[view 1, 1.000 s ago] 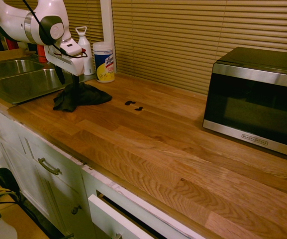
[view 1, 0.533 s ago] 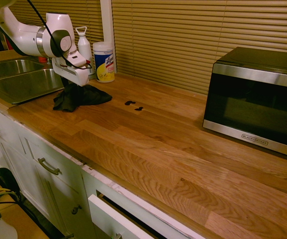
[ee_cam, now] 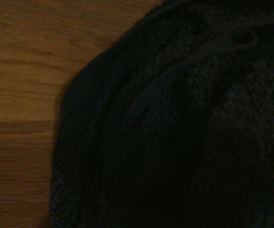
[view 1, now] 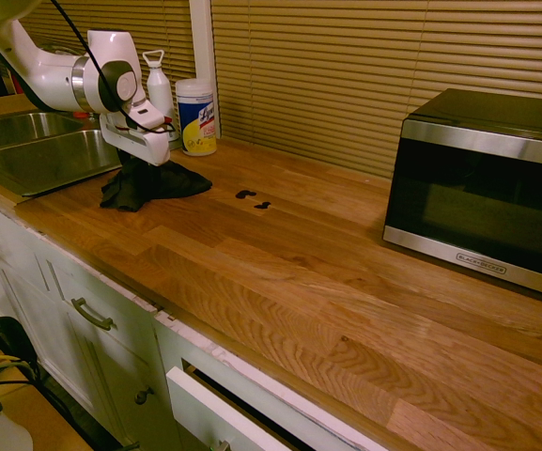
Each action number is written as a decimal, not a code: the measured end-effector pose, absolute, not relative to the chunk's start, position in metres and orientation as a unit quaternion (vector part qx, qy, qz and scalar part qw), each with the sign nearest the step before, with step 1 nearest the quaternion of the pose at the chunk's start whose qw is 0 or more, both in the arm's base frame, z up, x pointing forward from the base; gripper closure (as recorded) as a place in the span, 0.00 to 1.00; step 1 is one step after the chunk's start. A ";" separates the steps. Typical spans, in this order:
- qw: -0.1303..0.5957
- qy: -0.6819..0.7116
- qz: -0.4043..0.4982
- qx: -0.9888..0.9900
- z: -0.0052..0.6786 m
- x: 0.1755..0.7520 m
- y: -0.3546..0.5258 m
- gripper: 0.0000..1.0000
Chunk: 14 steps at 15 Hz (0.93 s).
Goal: Clear the spill
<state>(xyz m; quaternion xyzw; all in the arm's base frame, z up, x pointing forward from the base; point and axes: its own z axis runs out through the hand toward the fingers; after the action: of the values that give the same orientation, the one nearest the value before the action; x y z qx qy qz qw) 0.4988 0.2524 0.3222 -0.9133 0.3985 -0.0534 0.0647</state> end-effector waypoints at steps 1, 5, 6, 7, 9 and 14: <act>0.064 0.395 -0.056 -0.915 0.322 0.499 0.253 1.00; 0.062 0.383 -0.062 -0.919 0.321 0.501 0.254 1.00; 0.062 0.379 -0.063 -0.921 0.322 0.503 0.254 1.00; 0.063 0.376 -0.063 -0.922 0.322 0.503 0.254 1.00; 0.064 0.375 -0.064 -0.923 0.323 0.504 0.255 1.00; 0.060 0.353 -0.077 -0.931 0.323 0.506 0.253 1.00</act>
<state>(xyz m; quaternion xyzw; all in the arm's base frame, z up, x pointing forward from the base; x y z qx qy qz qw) 0.5065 0.2531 0.3232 -0.9306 0.3528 -0.0767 0.0601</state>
